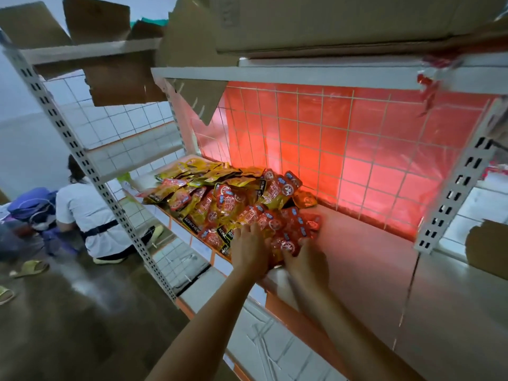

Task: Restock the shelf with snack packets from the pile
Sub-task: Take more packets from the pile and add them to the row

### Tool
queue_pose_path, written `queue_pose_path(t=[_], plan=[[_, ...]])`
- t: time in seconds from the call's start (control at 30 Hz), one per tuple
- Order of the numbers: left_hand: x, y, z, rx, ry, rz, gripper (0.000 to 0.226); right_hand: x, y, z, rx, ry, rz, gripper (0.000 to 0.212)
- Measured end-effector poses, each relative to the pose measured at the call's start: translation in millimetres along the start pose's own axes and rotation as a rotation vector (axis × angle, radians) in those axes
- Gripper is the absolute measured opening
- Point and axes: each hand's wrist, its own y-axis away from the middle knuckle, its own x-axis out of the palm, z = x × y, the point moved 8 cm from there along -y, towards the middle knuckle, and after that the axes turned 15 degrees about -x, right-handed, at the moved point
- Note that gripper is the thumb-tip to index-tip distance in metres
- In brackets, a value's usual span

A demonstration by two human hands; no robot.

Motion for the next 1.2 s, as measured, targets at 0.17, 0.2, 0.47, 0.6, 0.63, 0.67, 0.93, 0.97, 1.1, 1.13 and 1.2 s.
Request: queue_pose_path(t=[0.17,0.2,0.47,0.6,0.63,0.67,0.93,0.97,1.1,1.13,1.2], plan=[[6,-15,-1,0.049,-0.017,-0.009,0.053,5,-3,1,0.074,0.034,-0.045,0.060],[7,-17,-1,0.051,-0.012,0.005,0.052,5,-3,2,0.073,0.034,-0.057,0.057],[-2,-24,-7,0.069,0.213,0.114,0.053,-2,4,9,0.096,-0.125,-0.219,0.034],[-5,-16,-18,0.108,0.359,0.134,0.052,-19,7,5,0.102,-0.234,-0.317,0.032],[-5,-14,-22,0.127,0.371,0.132,0.054,-25,8,3,0.109,-0.265,-0.351,0.031],[-5,-12,-25,0.146,0.376,0.130,0.057,-32,10,-1,0.115,-0.288,-0.384,0.031],[-1,34,-85,0.413,0.522,0.202,0.026,-96,43,-37,0.268,-0.584,-0.724,0.014],[3,42,-93,0.428,0.549,0.247,0.022,-104,49,-41,0.269,-0.594,-0.747,0.015],[25,76,-121,0.405,0.629,0.491,0.016,-134,74,-61,0.287,-0.586,-0.775,0.013],[33,85,-127,0.362,0.648,0.577,0.016,-141,82,-68,0.307,-0.571,-0.770,0.019],[46,110,-141,0.308,0.691,0.723,0.015,-155,99,-82,0.339,-0.570,-0.772,0.026]])
